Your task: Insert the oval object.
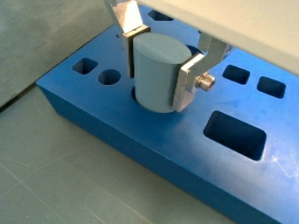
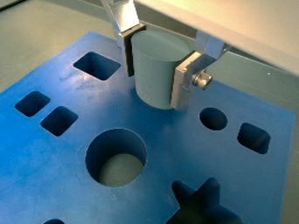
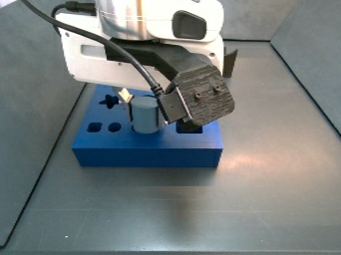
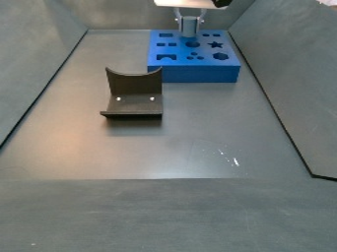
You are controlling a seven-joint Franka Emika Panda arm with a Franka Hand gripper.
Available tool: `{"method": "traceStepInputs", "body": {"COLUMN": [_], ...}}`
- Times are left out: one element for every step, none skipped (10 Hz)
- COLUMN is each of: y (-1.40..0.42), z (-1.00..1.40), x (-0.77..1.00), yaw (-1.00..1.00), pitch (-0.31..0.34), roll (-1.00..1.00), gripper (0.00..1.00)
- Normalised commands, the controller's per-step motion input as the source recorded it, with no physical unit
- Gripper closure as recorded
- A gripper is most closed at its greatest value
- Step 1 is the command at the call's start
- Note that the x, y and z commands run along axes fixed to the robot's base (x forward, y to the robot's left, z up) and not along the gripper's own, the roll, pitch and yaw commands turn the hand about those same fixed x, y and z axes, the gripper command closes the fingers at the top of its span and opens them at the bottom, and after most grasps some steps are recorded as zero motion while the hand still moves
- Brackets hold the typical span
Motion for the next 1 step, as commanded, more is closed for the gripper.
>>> {"method": "traceStepInputs", "body": {"y": [0.0], "z": [0.0], "x": [0.1], "yaw": [0.0], "pitch": [0.059], "roll": [0.0], "gripper": [1.0]}}
